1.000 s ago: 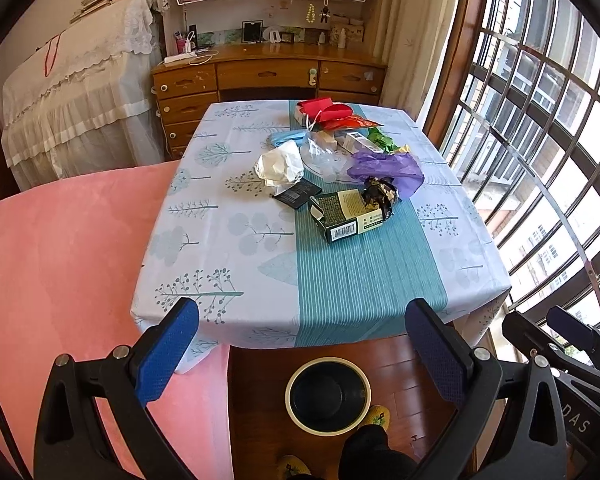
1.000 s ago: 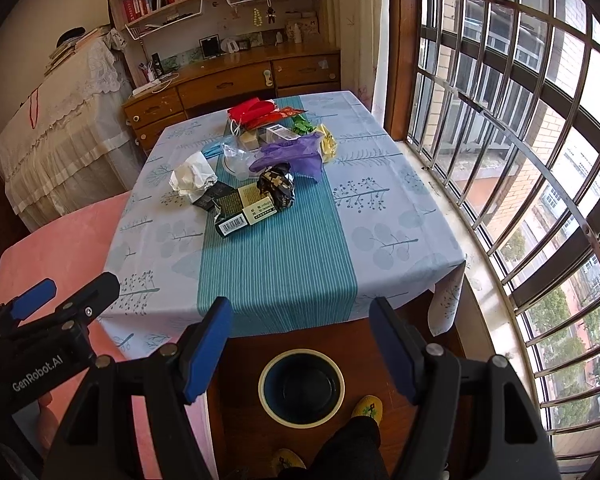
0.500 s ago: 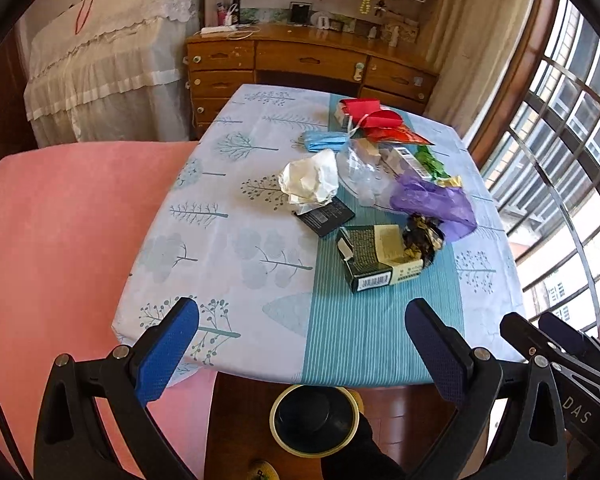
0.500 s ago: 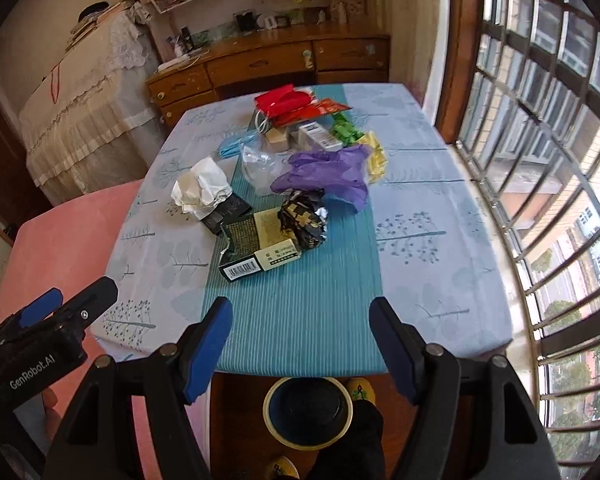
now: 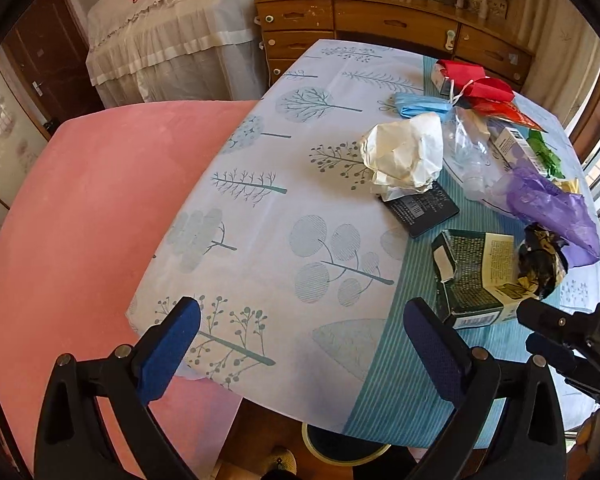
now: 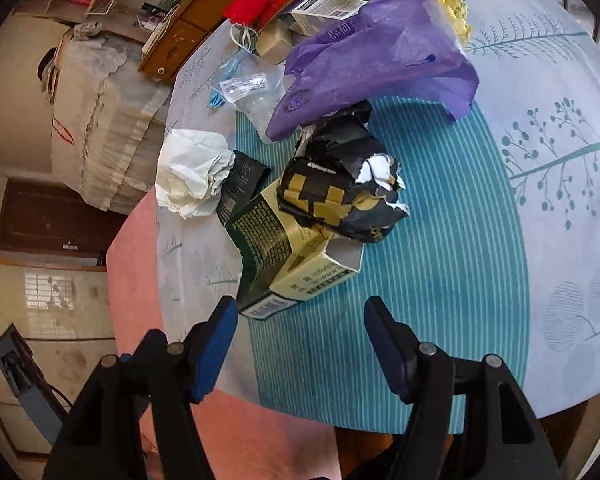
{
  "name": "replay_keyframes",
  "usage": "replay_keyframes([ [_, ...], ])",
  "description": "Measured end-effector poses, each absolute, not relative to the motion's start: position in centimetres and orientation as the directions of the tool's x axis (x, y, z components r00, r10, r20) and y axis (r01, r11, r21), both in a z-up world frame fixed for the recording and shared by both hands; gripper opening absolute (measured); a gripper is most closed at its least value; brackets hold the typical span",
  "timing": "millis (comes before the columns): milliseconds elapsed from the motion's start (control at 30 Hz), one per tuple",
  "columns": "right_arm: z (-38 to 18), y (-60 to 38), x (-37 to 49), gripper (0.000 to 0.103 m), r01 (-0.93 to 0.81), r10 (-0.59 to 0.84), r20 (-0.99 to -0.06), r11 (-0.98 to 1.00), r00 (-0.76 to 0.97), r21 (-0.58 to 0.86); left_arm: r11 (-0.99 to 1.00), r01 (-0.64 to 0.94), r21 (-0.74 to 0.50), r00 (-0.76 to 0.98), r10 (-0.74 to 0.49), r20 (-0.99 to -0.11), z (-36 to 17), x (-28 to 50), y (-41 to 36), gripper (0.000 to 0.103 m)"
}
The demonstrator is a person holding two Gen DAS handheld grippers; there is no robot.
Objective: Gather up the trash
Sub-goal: 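Grasp the green-and-cream carton with the right gripper while the left gripper grasps the white tissue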
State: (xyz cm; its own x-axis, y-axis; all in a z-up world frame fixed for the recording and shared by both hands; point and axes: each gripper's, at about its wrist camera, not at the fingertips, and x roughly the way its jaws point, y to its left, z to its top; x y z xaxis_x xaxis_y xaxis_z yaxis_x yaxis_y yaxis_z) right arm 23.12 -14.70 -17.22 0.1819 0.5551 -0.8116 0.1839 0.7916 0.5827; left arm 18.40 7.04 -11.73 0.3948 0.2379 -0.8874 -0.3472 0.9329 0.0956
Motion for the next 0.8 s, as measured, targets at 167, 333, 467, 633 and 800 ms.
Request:
replay_keyframes([
  [167, -19.2, -13.6, 24.9, 0.066, 0.241, 0.573, -0.806, 0.770, 0.149, 0.591, 0.928, -0.357, 0.104, 0.371, 0.244, -0.896, -12.5, 19.4, 7.1, 0.101],
  [333, -20.2, -13.1, 25.2, 0.038, 0.276, 0.586, -0.801, 0.756, 0.122, 0.594, 0.934, -0.340, 0.112, 0.382, 0.246, -0.891, -12.0, 19.7, 6.6, 0.101],
  [467, -19.4, -13.1, 24.9, 0.028, 0.234, 0.577, -0.805, 0.771, 0.137, 0.592, 0.943, -0.313, 0.112, 0.402, 0.238, -0.884, -11.5, 20.6, 6.8, 0.101],
  [633, -17.6, -13.6, 25.8, 0.026, 0.190, 0.532, -0.832, 0.810, 0.160, 0.555, 0.962, -0.246, 0.115, 0.451, 0.219, -0.865, -10.2, 24.6, 7.5, 0.101],
  [800, -14.8, -13.6, 27.5, 0.026, 0.105, 0.460, -0.860, 0.866, 0.220, 0.490, 0.984, -0.115, 0.137, 0.494, 0.176, -0.851, -9.4, 30.0, 7.2, 0.101],
])
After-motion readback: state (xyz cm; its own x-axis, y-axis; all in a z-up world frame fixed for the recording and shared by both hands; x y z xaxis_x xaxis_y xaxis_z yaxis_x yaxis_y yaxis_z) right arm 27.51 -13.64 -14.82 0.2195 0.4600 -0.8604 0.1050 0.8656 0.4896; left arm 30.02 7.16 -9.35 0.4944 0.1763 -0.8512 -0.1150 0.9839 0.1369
